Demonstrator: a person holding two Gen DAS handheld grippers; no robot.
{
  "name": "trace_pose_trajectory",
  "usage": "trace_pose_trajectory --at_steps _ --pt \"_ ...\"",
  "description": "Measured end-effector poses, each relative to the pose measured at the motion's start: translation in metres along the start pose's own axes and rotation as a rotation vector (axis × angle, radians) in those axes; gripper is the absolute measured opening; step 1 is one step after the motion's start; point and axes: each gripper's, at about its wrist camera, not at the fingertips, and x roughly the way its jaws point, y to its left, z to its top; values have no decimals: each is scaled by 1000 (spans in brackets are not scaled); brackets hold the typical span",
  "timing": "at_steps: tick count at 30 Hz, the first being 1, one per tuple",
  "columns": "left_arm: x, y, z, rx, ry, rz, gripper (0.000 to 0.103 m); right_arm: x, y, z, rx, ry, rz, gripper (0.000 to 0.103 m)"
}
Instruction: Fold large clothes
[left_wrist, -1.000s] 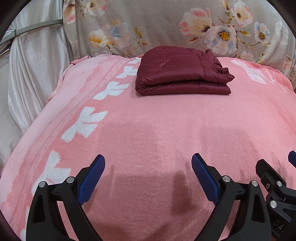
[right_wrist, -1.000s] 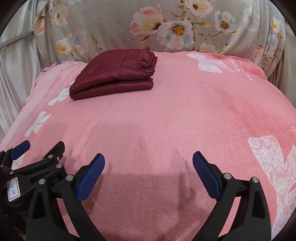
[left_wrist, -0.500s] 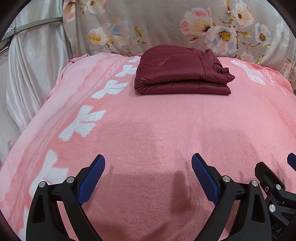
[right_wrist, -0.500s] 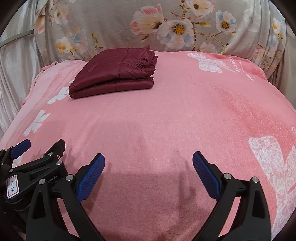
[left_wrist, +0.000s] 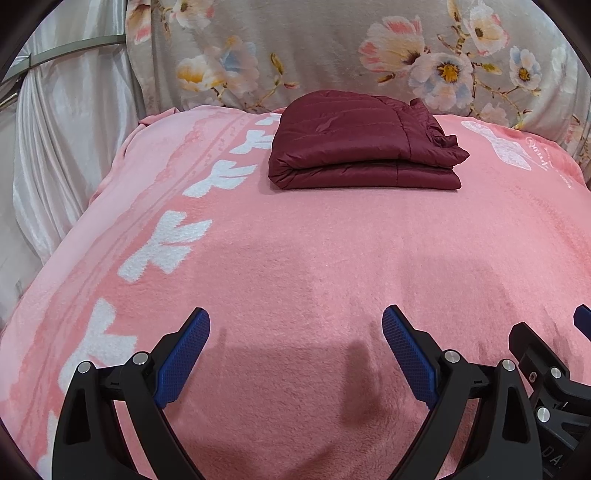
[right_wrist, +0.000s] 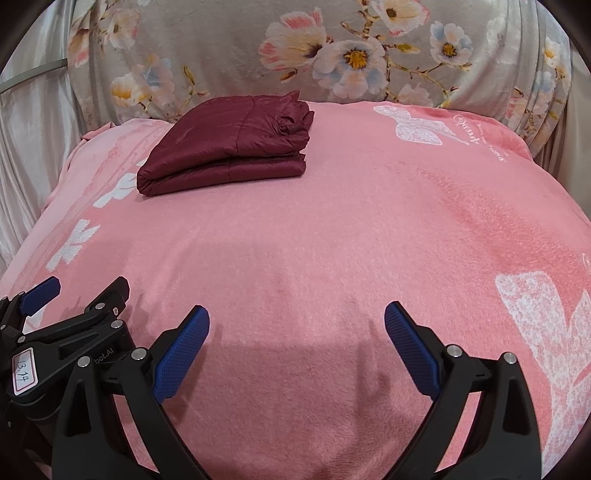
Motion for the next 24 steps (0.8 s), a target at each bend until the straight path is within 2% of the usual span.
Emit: trace_pose_trajectory --at_steps 3,13,24 --pt "0 -1 0 -2 0 4 93 -1 1 0 -2 -5 -16 95" --pt "-1 -1 0 -4 -3 -2 93 -6 0 0 -2 -29 9 97" --pt "-5 -4 0 -11 -11 10 93 -4 0 0 -1 -19 0 98"
